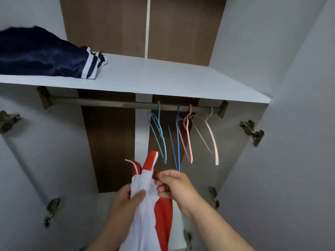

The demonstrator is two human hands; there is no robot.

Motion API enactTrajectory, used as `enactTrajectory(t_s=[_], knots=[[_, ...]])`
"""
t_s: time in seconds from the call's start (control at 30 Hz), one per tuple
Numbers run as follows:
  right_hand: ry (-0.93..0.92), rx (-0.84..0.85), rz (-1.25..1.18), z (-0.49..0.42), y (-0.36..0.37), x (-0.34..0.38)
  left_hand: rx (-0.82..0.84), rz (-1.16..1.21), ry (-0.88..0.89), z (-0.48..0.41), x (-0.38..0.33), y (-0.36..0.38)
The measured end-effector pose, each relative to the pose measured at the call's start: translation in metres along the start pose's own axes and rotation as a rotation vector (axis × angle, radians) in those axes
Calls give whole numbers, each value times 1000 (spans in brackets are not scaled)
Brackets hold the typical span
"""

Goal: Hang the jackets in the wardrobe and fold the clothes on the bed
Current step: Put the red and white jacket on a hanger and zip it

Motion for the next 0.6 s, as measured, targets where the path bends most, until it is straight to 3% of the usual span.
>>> enactTrajectory(t_s=[0.27, 0.43, 0.6], knots=[[-119, -197, 91, -67, 12, 5, 64, 21, 50, -72, -10, -27], [-400, -370, 369, -125, -2, 36, 37, 32, 44, -97, -18, -40], [-382, -395, 615, -204, 6, 74, 61, 27, 70, -113, -18, -55]])
Point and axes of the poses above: each hand's wrist, its own z-axis away from the middle knuckle, its own y-axis out of the palm, x = y × z, the point moved 1 cm from there along -z, towards the middle knuckle, and after that the axes turned 15 degrees about -z, right-handed, at the moved point
